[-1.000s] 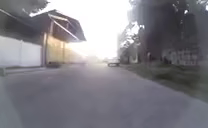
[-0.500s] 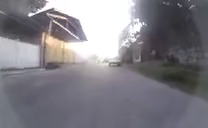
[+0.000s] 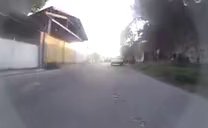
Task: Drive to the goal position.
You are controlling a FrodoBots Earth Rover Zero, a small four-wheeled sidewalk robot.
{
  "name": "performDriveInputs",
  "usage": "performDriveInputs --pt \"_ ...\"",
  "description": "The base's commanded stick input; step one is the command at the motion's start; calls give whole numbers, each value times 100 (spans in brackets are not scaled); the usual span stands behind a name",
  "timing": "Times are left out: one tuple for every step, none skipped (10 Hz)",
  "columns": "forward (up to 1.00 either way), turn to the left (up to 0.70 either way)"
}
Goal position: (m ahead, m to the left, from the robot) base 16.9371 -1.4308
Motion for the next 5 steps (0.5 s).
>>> performDriveInputs --pt "100 1" --pt "100 1" --pt "100 1" --pt "100 1" --pt "100 1"
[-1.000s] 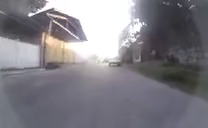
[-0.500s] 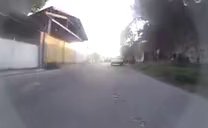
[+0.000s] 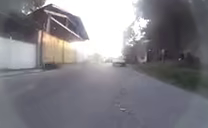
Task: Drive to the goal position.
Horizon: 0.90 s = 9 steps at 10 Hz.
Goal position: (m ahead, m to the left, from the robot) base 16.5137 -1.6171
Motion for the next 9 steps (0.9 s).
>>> performDriveInputs --pt "100 1" --pt "100 1" --pt "100 1" --pt "100 1" --pt "100 1" --pt "100 1" --pt "100 -14" --pt "100 -32" --pt "100 -17"
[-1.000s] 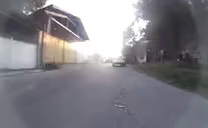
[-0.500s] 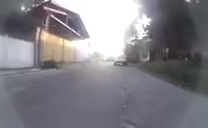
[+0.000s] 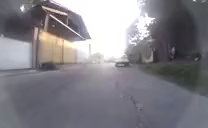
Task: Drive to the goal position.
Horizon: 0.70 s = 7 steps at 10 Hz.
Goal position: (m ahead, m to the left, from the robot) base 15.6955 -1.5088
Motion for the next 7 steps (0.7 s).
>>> performDriveInputs --pt "100 1" --pt "100 1" --pt "100 1" --pt "100 1" --pt "100 1" --pt "100 1" --pt "100 -15"
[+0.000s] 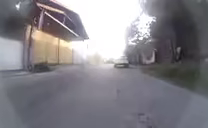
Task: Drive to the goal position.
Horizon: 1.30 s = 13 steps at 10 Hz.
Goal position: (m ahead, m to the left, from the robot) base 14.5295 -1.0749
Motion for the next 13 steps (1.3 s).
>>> performDriveInputs --pt "100 -39" --pt "100 -23" --pt "100 1" --pt "100 -7" --pt "100 -21" --pt "100 -39" --pt "100 -17" --pt "100 1" --pt "100 1" --pt "100 1" --pt "100 1" --pt "100 1" --pt "100 -11"
